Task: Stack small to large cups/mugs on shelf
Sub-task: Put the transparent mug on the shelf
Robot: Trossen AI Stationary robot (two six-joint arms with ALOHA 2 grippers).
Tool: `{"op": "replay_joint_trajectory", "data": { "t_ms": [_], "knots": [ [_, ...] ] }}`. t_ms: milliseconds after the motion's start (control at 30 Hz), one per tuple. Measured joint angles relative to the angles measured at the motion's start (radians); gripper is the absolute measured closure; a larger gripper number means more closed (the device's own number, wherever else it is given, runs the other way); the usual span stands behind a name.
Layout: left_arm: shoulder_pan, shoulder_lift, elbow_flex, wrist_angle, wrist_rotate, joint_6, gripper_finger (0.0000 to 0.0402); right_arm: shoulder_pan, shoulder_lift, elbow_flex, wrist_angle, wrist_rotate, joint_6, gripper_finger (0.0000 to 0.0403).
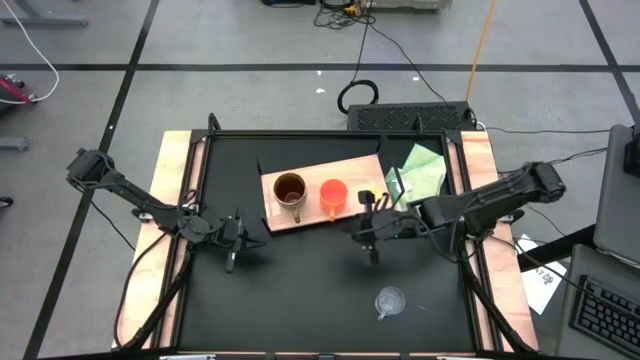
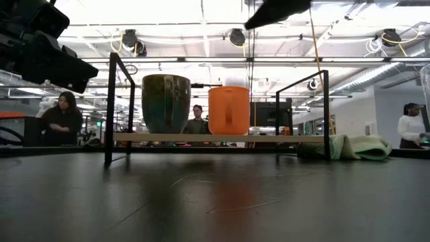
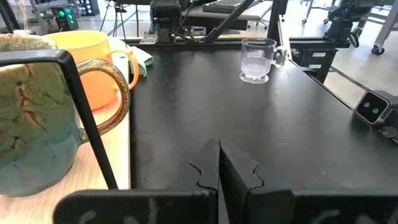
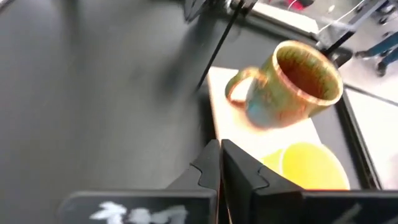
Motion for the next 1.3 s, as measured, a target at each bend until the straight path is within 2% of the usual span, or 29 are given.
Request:
{"op": "replay_joint_trajectory", "data": {
  "t_ms": [200,433,567,700,967,1167,1300],
  "knots": [
    [0.001,0.0,0.0,-0.001,0.0,0.016,0.0392,0.035,-0.043,0.0,-0.151,-0.01,0.041,0.0358],
    [0.001,0.0,0.0,-0.002,0.0,0.024,0.0392,0.065,-0.097,0.0,-0.302,-0.206,0.134,0.0284],
    [0.001,0.0,0.0,-0.002,0.0,0.022,0.0392,0.073,-0.126,0.0,-0.355,-0.238,0.262,0.0258],
    [0.001,0.0,0.0,-0.001,0.0,0.021,0.0392,0.073,-0.137,0.0,-0.429,-0.242,0.388,0.0247],
    [0.001,0.0,0.0,-0.001,0.0,0.021,0.0392,0.067,-0.106,0.0,-0.582,-0.396,0.677,0.0243],
    [0.001,0.0,0.0,0.0,0.0,0.025,0.0392,0.07,-0.071,0.0,-0.631,-0.49,0.769,0.0242],
    [0.001,0.0,0.0,0.0,0.0,0.007,0.0391,0.084,-0.061,-0.002,-0.597,-0.499,0.817,0.0243]
  ]
}}
